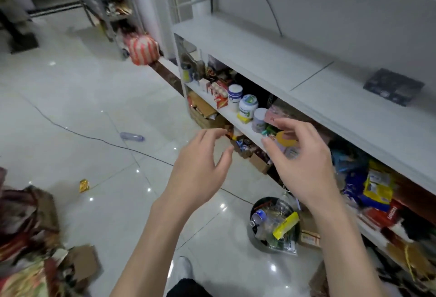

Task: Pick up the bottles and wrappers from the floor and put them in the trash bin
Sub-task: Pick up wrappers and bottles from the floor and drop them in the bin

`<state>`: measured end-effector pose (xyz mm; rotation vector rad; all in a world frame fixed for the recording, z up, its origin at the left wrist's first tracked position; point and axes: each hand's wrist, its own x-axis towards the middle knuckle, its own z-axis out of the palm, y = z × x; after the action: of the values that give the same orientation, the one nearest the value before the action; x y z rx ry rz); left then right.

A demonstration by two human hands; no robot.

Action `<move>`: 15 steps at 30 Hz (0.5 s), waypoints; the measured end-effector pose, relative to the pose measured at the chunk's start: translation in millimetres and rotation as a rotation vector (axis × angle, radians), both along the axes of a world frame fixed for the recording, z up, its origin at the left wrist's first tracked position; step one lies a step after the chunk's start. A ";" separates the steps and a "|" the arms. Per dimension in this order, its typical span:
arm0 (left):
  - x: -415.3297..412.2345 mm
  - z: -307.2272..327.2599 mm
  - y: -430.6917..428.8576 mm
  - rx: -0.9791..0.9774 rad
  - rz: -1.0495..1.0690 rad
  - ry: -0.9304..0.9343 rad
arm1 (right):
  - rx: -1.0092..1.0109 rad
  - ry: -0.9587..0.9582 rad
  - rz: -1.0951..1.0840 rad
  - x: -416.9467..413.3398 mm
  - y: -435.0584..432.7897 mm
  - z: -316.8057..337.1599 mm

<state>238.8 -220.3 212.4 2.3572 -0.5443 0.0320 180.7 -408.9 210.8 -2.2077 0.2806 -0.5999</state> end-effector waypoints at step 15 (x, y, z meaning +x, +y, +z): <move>86.4 -37.1 303.6 -0.012 0.603 0.066 | -0.058 0.080 0.500 195.3 265.2 -9.6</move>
<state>325.2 83.3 175.3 2.4157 0.2103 0.2294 376.0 -143.8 201.2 -2.2419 -0.2497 -0.2456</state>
